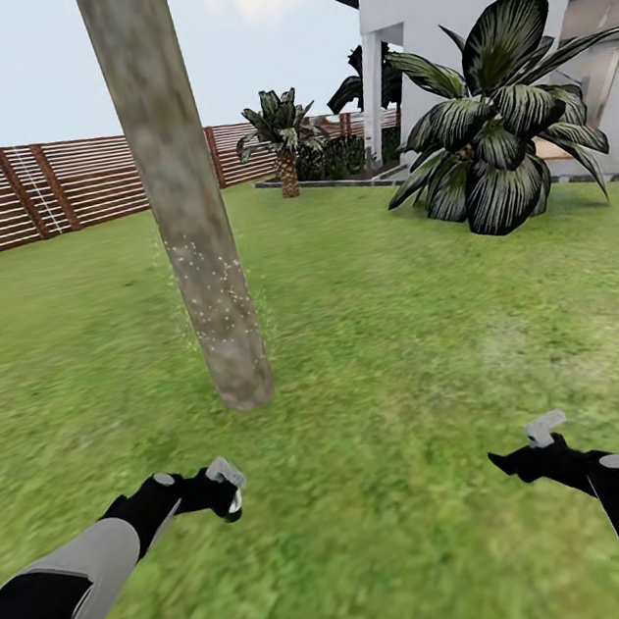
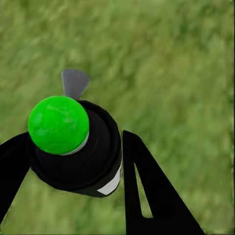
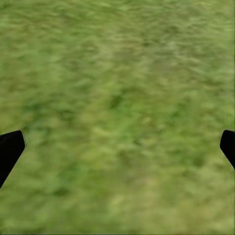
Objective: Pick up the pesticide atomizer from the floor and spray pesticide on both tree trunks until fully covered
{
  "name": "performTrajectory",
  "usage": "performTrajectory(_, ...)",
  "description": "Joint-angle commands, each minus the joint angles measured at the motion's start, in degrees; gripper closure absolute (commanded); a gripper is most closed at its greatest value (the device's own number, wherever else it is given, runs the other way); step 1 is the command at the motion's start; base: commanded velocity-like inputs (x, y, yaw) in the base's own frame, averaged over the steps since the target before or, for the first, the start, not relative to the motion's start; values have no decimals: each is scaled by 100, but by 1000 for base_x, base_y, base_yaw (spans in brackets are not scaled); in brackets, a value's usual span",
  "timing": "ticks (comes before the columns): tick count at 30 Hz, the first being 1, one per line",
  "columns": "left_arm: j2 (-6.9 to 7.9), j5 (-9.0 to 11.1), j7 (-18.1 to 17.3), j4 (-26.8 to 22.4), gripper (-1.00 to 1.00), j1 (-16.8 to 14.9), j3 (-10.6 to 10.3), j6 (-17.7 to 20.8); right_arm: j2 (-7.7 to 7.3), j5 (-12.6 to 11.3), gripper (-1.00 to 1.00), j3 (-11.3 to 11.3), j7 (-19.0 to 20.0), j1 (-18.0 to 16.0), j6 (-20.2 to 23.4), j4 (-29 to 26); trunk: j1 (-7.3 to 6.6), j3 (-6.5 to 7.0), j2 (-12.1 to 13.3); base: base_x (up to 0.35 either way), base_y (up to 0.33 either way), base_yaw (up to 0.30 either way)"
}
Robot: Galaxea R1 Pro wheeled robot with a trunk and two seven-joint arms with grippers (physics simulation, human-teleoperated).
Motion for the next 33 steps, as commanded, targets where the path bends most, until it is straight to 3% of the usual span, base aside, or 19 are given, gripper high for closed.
performTrajectory(1, 2, -234, -317, -129, 100, 1, -36, 1, 28, -11, -100, 138, 7, 0, 16, 5, 0, 0, 0, 0, 0, 0)
performTrajectory(2, 2, -359, -504, -199, 100, 2, -45, 1, 57, -28, -100, 287, 9, 0, 21, 20, 0, 0, 0, 0, 0, 0)
performTrajectory(3, 3, -533, -725, -278, 100, 1, -52, 1, 94, -49, -100, 638, 11, -13, 26, 180, 0, 0, 0, 0, 0, 0)
performTrajectory(6, -2, -776, -985, -349, 100, 3, -68, -1, 254, -174, -100, 1063, 90, -56, 36, 409, 0, 0, 0, 0, 0, 0)
performTrajectory(7, -9, -854, -1185, -368, 100, 4, -73, -5, 440, -233, -100, 1137, 435, -70, 39, 446, 0, 0, 0, 0, 0, 0)
performTrajectory(9, -29, -931, -1363, -444, 100, 4, -83, -7, 632, -252, -100, 1172, 895, -80, 40, 463, 0, 0, 0, 0, 0, 0)
performTrajectory(12, -161, -1081, -1641, -551, 100, 4, -211, -4, 729, -247, -100, 1186, 1135, -87, 40, 470, 0, 0, 0, 0, 0, 0)
performTrajectory(13, -243, -1159, -1732, -565, 100, 4, -312, -2, 739, -247, 100, 1191, 1163, -87, 40, 471, 0, 0, 0, 0, 0, 0)
performTrajectory(15, -337, -1278, -1796, -575, 100, 4, -525, -4, 746, -247, 100, 1197, 1306, -88, 40, 472, 0, 0, 0, 0, 0, 0)
performTrajectory(16, -360, -1309, -1812, -582, 100, 4, -601, -8, 748, -238, 100, 1253, 1642, -115, 36, 472, 0, 0, 0, 0, 0, 0)
performTrajectory(17, -377, -1324, -1819, -585, 100, 4, -641, -12, 749, -234, 100, 1407, 1919, -142, 34, 472, 0, 0, 0, 0, 0, 0)
performTrajectory(20, -463, -1341, -1832, -588, 100, 4, -691, -115, 841, -230, 100, 1852, 2157, -224, 38, 472, 0, 0, 0, 0, 0, 0)
performTrajectory(24, -574, -1349, -1836, -587, 100, 4, -853, -188, 1126, -224, 100, 2011, 2237, -567, 157, 473, 0, 0, 0, 0, 0, 0)
performTrajectory(28, -717, -1349, -1846, -581, 100, 4, -1045, -430, 1176, -215, 100, 2043, 2245, -615, 351, 472, 0, 0, 0, 0, 0, 0)
performTrajectory(31, -900, -1349, -1904, -579, 100, 4, -1199, -477, 1189, -197, 100, 2447, 2247, -621, 367, 472, 0, 0, 0, 0, 0, 0)
performTrajectory(33, -1028, -1354, -1920, -580, 100, 4, -1215, -481, 1196, -198, 100, 2564, 2246, -623, 373, 472, 0, 0, 0, 0, 0, 0)
